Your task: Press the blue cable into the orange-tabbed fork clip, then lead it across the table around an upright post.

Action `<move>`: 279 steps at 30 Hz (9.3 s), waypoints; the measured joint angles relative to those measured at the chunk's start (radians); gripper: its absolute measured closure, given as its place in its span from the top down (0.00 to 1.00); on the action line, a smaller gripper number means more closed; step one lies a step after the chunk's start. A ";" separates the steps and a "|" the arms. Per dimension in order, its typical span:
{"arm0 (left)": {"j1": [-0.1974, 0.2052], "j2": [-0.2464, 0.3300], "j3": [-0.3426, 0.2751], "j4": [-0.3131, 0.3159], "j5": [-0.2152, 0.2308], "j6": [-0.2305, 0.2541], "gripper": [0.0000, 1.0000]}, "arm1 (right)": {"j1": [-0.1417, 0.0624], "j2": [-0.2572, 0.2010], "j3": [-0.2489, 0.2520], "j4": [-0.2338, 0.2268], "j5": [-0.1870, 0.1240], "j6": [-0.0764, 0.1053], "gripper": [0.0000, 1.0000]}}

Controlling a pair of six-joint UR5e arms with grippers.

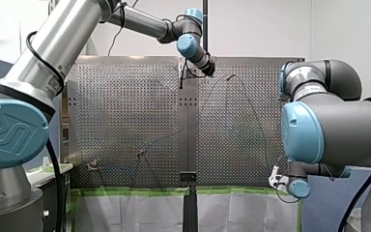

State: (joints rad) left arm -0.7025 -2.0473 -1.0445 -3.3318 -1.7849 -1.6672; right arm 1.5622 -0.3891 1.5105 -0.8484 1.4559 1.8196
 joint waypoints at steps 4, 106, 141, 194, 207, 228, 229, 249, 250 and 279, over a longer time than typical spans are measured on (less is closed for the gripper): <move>0.000 0.000 0.000 -0.001 -0.035 0.000 1.00 | 0.000 0.000 0.000 0.000 0.000 0.000 0.00; 0.013 0.402 -0.410 0.360 -0.056 -0.166 1.00 | 0.006 -0.001 0.000 0.005 -0.012 -0.019 0.00; 0.006 0.468 -0.711 0.661 -0.075 -0.221 1.00 | 0.009 0.000 0.000 0.006 -0.022 -0.019 0.00; 0.012 0.410 -1.142 0.748 -0.113 -0.212 1.00 | 0.017 -0.001 0.000 0.006 -0.026 -0.020 0.00; 0.015 0.410 -1.252 0.773 -0.107 -0.202 1.00 | 0.018 -0.001 -0.002 0.006 -0.027 -0.020 0.00; 0.039 0.274 -1.341 0.965 -0.066 -0.122 1.00 | 0.023 -0.001 -0.002 0.011 -0.037 -0.020 0.00; 0.040 0.274 -1.341 0.973 -0.066 -0.119 1.00 | 0.023 -0.002 -0.002 0.011 -0.038 -0.020 0.00; 0.071 0.272 -1.341 1.128 -0.063 -0.056 1.00 | 0.023 -0.002 -0.002 0.014 -0.046 -0.020 0.00; 0.071 0.272 -1.341 1.130 -0.063 -0.055 1.00 | 0.023 -0.002 -0.002 0.014 -0.046 -0.020 0.00; 0.072 0.272 -1.340 1.132 -0.063 -0.054 1.00 | 0.023 -0.002 -0.002 0.014 -0.046 -0.020 0.00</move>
State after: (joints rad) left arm -0.6308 -1.7753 -2.3850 -2.1993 -1.8476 -1.7210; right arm 1.5854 -0.3906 1.5089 -0.8347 1.4099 1.7996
